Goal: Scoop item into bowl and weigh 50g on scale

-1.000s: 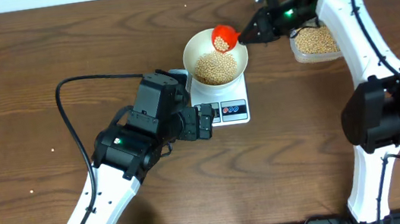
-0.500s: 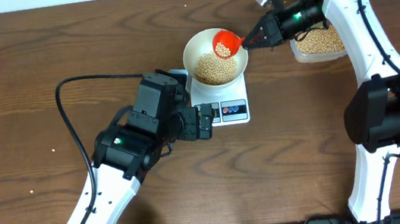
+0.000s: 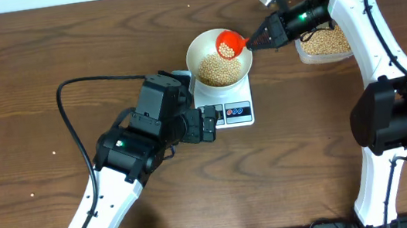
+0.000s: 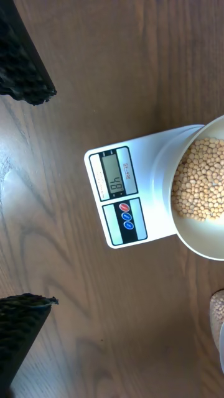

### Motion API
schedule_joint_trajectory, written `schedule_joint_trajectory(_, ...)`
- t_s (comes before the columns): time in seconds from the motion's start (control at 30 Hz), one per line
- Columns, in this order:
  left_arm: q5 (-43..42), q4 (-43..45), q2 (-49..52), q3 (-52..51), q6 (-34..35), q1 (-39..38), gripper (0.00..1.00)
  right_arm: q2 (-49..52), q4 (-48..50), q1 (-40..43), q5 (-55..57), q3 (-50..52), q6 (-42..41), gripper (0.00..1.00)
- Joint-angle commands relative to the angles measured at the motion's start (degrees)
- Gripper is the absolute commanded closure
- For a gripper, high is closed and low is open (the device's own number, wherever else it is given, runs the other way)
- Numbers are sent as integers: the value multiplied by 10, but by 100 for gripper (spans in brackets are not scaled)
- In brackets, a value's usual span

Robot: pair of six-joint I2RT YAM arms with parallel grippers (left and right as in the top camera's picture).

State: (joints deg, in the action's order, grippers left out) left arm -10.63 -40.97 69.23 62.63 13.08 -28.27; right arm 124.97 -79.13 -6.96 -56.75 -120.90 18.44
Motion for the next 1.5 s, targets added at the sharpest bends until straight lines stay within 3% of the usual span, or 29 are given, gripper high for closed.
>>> schedule_joint_trajectory(0.0, -3, -2, 1, 10, -5, 2, 1, -22, 0, 1, -6, -13, 45, 99)
schedule_joint_trajectory(0.3, -3, -2, 1, 10, -5, 2, 0, -22, -21, 11, -6, -13, 48, 99)
schedule_joint_trajectory(0.5, -3, -2, 1, 10, -5, 2, 0, -22, -21, 9, 5, -13, 95, 98)
schedule_joint_trajectory(0.9, -3, -2, 1, 10, -5, 2, 0, -22, 6, 5, 68, -13, 82, 99)
schedule_joint_trajectory(1.2, -3, -2, 1, 10, -5, 2, 0, -22, 45, -40, 163, -13, 49, 99)
schedule_joint_trajectory(1.47, -3, -2, 1, 10, -5, 2, 0, -22, 63, -63, 179, -13, 47, 99)
